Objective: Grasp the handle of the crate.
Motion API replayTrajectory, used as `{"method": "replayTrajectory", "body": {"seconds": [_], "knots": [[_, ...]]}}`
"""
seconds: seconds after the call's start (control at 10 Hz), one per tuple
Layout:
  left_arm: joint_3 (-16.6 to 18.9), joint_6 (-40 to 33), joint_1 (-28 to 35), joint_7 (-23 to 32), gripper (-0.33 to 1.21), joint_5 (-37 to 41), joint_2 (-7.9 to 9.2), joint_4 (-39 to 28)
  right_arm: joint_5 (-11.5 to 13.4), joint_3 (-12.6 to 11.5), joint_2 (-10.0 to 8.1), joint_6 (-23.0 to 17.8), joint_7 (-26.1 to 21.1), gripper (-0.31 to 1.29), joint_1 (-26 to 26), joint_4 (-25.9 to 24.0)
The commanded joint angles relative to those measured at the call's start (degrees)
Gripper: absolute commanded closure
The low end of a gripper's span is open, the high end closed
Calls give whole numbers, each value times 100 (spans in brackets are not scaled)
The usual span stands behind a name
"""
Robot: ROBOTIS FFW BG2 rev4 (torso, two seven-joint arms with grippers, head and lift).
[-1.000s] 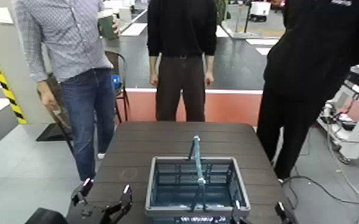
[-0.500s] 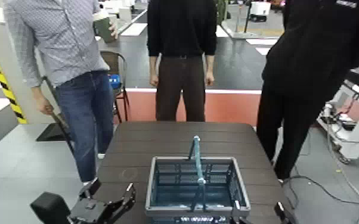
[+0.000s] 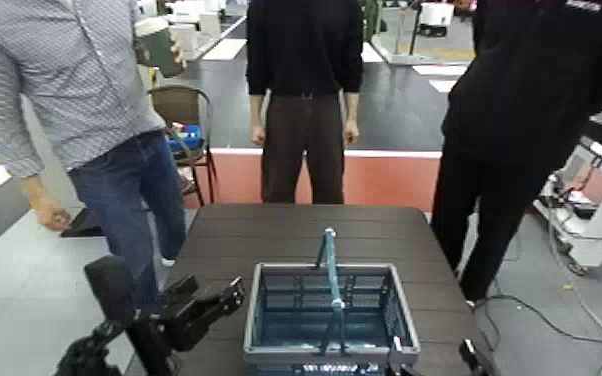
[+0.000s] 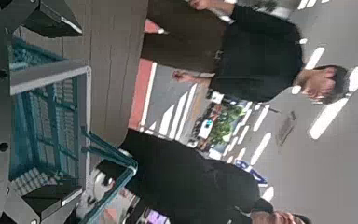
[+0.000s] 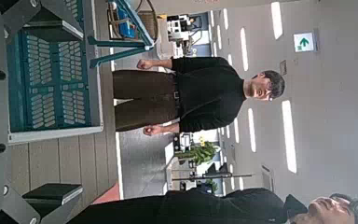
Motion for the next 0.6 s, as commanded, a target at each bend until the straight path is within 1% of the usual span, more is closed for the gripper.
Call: {"method": "replayTrajectory", "body": {"seconds": [0.1,0.2,0.3,0.5,0.6], "knots": [[123,1401,-573,134,11,861,155,204,-17,12,-5,0,0,15,-21,22],[96,1761,-793,143,11,1301,217,423,-17,12,-5,0,0,15,-21,31],[-9,2016,-1039,143,11,1661,287,652,-17,20,-5,-9,0,15,-30,31],[-247,2403,-1548,-7,11,2171,401,1144,-17,20,-5,0,0,15,-39,31],[-370,2552,-1786,-104,11,2470,428,1417,-17,20,3,0,0,15,-39,31]]}}
